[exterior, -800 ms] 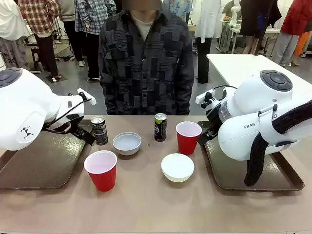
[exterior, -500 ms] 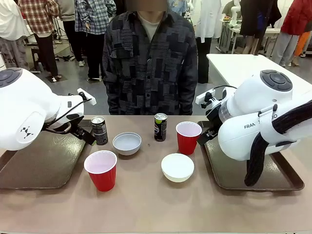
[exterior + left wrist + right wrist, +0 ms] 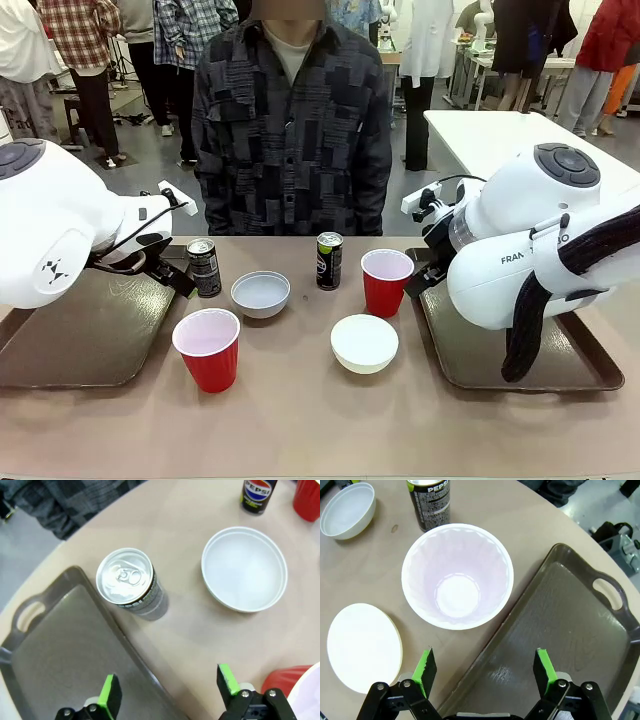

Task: Prepare tableware on both trays.
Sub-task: Pick up a Picnic Bowl from the table and place it on a Handle tray.

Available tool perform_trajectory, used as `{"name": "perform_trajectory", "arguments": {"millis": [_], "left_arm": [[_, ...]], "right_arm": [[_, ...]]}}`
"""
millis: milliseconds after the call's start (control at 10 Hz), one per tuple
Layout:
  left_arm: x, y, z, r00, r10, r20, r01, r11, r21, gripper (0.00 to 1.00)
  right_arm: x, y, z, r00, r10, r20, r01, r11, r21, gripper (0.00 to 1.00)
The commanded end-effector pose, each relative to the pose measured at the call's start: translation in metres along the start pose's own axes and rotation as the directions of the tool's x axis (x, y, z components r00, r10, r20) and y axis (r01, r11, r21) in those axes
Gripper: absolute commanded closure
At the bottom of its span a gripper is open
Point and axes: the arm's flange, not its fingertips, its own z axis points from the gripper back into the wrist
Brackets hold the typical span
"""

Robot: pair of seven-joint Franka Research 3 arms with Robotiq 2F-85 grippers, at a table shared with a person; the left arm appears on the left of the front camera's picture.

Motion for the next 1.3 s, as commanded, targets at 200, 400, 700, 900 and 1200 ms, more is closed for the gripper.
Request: {"name": "perform_trajectory", "arguments": {"millis": [200, 400, 700, 900, 1200], "left_arm": [[0.0, 0.0, 0.0, 1.0, 0.0, 0.0, 0.0, 1.0, 0.0, 0.0], [0.0, 0.0, 0.0, 1.0, 0.0, 0.0, 0.0, 1.0, 0.0, 0.0], [-0.004, -0.001, 0.018, 1.0, -0.017, 0.014, 0.017, 1.0, 0.004, 0.0], [-0.022, -0.018, 0.067, 0.997, -0.04, -0.065, 0.04, 0.999, 0.006, 0.0], [-0.068, -0.042, 0.117, 0.98, -0.122, -0.16, 0.116, 0.992, -0.044, 0.0]], "right_arm": [[0.0, 0.0, 0.0, 1.0, 0.0, 0.0, 0.0, 1.0, 0.0, 0.0], [0.0, 0.0, 0.0, 1.0, 0.0, 0.0, 0.0, 1.0, 0.0, 0.0], [0.0, 0.0, 0.0, 1.0, 0.0, 0.0, 0.0, 1.0, 0.0, 0.0], [-0.023, 0.015, 0.049, 0.999, -0.035, -0.026, 0.035, 0.999, 0.014, 0.0], [-0.094, 0.042, 0.099, 0.995, -0.004, -0.098, 0.011, 0.997, 0.072, 0.0]]}}
